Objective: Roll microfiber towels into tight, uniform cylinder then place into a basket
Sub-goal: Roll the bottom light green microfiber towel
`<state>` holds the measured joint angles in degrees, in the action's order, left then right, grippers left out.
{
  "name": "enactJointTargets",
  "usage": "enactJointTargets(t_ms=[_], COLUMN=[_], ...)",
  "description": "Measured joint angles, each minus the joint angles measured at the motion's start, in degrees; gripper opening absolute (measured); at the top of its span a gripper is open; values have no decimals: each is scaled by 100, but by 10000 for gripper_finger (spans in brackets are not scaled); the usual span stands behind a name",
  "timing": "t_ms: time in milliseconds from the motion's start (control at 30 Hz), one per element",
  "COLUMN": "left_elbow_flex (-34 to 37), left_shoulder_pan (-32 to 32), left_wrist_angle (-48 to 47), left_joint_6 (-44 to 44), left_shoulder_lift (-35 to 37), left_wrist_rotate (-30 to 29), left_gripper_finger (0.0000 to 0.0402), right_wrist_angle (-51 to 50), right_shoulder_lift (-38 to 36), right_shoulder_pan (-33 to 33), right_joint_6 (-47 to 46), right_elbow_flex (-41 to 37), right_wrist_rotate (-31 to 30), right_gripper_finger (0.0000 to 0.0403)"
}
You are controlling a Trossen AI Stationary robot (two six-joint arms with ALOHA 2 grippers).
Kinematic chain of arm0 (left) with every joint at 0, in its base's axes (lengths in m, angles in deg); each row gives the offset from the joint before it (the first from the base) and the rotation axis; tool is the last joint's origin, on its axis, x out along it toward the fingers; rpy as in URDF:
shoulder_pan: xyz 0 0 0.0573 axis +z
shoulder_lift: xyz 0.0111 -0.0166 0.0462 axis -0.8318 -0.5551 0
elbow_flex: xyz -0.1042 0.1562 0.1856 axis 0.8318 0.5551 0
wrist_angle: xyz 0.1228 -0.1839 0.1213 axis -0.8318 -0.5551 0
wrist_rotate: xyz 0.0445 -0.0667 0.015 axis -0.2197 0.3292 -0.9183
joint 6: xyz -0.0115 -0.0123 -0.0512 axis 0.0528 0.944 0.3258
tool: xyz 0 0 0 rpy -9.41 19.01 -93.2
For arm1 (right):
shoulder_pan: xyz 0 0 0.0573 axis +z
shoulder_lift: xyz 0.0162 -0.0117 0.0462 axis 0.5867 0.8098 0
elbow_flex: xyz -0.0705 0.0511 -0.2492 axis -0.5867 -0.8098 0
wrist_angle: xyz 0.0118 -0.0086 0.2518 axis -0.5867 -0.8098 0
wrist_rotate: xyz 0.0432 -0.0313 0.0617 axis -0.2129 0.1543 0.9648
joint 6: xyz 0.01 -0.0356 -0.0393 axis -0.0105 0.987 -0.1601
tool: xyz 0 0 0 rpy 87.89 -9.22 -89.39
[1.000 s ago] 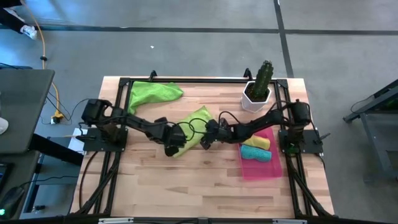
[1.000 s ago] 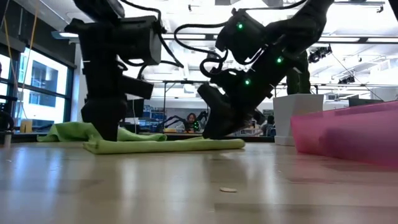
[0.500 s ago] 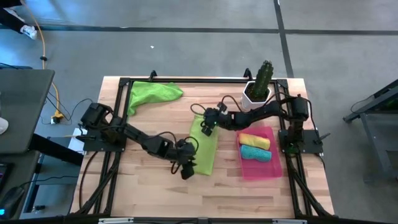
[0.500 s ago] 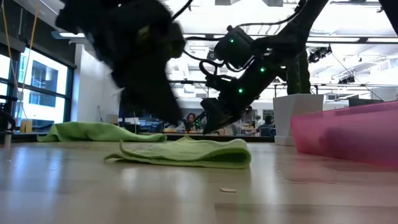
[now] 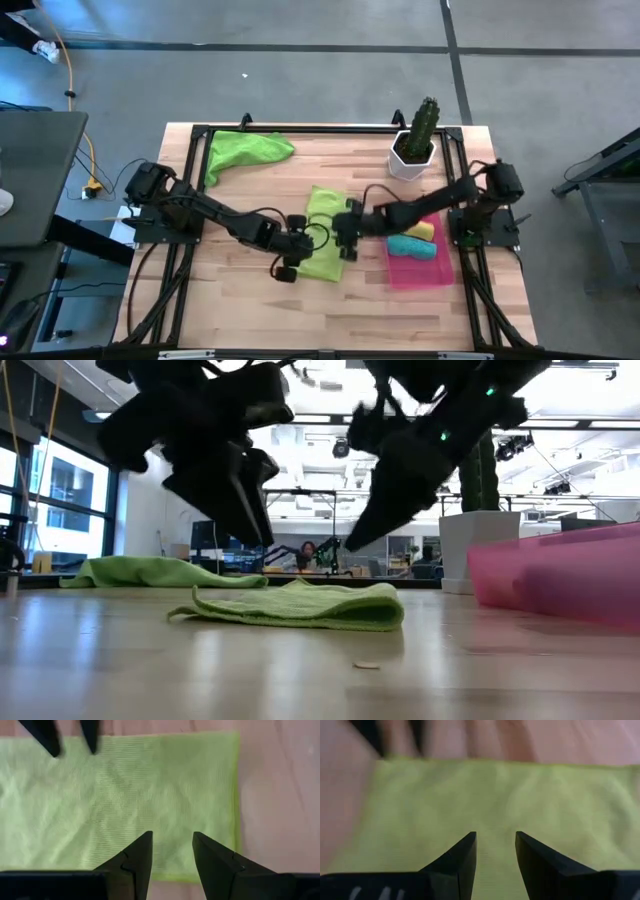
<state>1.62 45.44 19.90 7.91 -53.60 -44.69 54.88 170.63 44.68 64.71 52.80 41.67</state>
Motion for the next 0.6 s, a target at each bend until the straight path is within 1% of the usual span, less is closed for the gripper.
enactJointTargets(t_ms=[67,133,200,267,333,400,467,600], left_elbow_flex=[8,7,21,-10,24,-2,21,6], left_shoulder_pan=[76,193,311,417,460,445,422,352], left_wrist_angle=[-21,67,129,336,156,199,56,152], left_joint_6=[-483,-699,-544,-118,165,210,283,630], left_shoulder_lift=[0,-64,-109,-217,-252,-421,-528,-809], left_wrist_rotate=[-9,-24,-32,44,116,139,148,158], left_gripper_finger=[131,131,131,131,131,131,131,131], right_wrist_angle=[268,311,149,91,-141,-204,-301,-380], right_shoulder_lift=[64,121,181,250,272,331,372,489], right_shoulder_pan=[248,433,576,659,690,702,702,664], right_joint_6=[-463,-1072,-1648,-2063,-2351,-2487,-2501,-2447], right_elbow_flex=[17,10,7,8,7,7,2,13], right_wrist_rotate=[-232,-656,-1100,-1455,-1579,-1569,-1573,-1552], right_gripper_finger=[128,128,128,128,128,128,128,128])
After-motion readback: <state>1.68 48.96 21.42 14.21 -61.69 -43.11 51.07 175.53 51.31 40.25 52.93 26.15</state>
